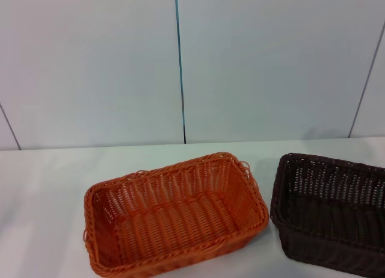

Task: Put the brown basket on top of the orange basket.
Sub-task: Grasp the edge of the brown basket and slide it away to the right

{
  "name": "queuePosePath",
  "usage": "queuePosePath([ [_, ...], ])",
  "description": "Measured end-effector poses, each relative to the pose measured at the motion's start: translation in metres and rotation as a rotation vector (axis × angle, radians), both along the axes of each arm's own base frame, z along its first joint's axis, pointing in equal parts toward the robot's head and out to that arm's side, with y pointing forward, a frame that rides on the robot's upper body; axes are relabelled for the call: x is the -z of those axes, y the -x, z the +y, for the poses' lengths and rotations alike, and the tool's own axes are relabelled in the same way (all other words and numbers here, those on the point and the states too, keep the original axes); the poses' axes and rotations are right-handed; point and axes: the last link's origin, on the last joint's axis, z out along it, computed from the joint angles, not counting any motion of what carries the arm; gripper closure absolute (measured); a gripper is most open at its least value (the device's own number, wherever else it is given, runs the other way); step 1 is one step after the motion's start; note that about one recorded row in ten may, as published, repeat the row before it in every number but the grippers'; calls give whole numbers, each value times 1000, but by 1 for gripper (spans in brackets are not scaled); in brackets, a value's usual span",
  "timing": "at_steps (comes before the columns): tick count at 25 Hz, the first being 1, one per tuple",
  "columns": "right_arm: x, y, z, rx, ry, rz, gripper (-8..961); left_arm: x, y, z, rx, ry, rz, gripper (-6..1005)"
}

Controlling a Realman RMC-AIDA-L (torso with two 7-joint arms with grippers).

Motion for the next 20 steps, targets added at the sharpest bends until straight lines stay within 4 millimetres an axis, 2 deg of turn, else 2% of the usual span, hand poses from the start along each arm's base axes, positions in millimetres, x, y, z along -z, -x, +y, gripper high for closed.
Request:
queuePosePath([
  [1,-12,5,-4,36,4,-27,390,0,2,-2,-5,0,6,94],
  [11,-45,24,-16,235,127,-66,391,1,11,-7,-43,35,50,94],
  [16,-56,25,-24,311,228,-96,392,4,14,-8,-56,73,76,94],
  [20,-61,28,-28,344,331,-127,380,-2,18,-12,-69,66,84,94],
])
